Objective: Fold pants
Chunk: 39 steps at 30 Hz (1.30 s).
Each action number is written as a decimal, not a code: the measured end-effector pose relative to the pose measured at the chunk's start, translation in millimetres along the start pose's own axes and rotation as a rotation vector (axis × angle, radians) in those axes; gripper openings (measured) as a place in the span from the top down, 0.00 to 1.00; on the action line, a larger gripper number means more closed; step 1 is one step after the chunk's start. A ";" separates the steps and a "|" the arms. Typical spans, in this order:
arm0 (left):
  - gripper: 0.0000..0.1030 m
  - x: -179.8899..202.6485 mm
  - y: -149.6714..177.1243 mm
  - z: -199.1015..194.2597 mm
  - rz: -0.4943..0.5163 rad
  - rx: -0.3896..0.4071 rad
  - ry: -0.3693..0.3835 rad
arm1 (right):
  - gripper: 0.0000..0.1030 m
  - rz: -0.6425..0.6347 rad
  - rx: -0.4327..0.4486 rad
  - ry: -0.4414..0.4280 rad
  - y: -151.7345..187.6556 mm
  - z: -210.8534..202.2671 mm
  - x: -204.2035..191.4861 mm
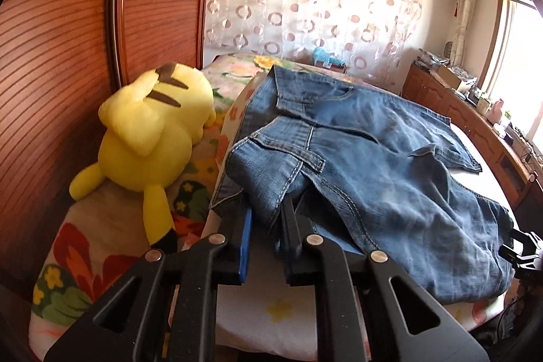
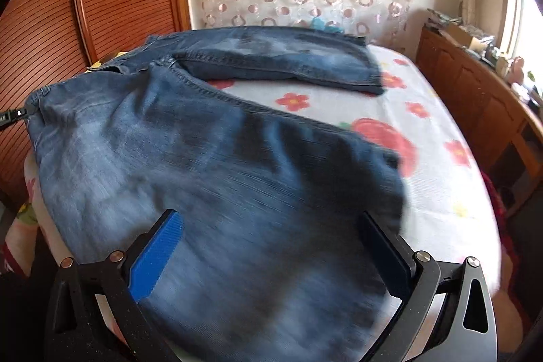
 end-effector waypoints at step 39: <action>0.90 79.8 -112.2 9.0 0.098 0.209 0.127 | 0.94 -0.031 0.120 0.025 -63.7 -91.6 23.3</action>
Point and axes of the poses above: each gripper's, at about its wrist camera, not at the fingertips, and z roughly the way its jaws point, x to its right, y to its underside, the point moved 9 cm from there along z, roughly the way its jaws point, and after that the axes turned 14 degrees about x, right-handed, at the moved point
